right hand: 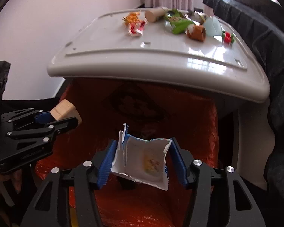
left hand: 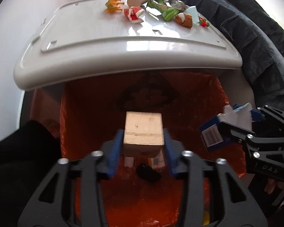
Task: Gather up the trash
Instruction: 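Lower the block and snack box into the bin and release both, then grasp the red-white carton with the left gripper while the right grasps the orange cup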
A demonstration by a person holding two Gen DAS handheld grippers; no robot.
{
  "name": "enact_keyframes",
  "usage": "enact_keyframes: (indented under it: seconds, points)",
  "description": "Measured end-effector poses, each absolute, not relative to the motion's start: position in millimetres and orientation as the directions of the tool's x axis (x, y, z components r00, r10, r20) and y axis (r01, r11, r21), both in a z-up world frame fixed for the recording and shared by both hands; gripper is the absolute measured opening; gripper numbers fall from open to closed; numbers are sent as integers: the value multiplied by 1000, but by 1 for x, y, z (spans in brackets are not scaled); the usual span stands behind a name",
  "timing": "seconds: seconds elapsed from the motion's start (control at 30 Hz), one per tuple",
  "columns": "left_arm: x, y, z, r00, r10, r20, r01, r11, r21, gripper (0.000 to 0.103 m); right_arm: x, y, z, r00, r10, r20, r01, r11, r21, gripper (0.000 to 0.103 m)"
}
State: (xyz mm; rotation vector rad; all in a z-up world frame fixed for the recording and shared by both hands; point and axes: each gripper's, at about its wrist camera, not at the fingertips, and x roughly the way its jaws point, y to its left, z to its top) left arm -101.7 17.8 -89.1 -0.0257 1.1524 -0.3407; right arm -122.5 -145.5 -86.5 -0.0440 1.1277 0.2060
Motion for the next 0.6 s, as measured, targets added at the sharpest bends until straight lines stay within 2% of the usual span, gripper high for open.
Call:
enact_keyframes:
  seconds: [0.03, 0.07, 0.1, 0.37, 0.6]
  points:
    - [-102, 19, -88, 364, -263, -894, 230, 955, -187, 71, -122, -148, -85, 416, 139, -898, -170, 983, 73, 71]
    - [-103, 20, -86, 372, -249, -894, 213, 961, -179, 75, -121, -150, -82, 429, 137, -893, -155, 985, 77, 73]
    - [-102, 21, -84, 383, -244, -891, 203, 963, -177, 76, -121, -154, -78, 444, 135, -886, -142, 987, 79, 77]
    - [-86, 25, -60, 464, -260, -847, 169, 964, -203, 79, -104, -173, -51, 527, 115, -842, -79, 993, 86, 79]
    - [-22, 10, -23, 585, -246, -773, 160, 969, -188, 85, -64, -187, 4, 680, 58, -731, -28, 998, 54, 93]
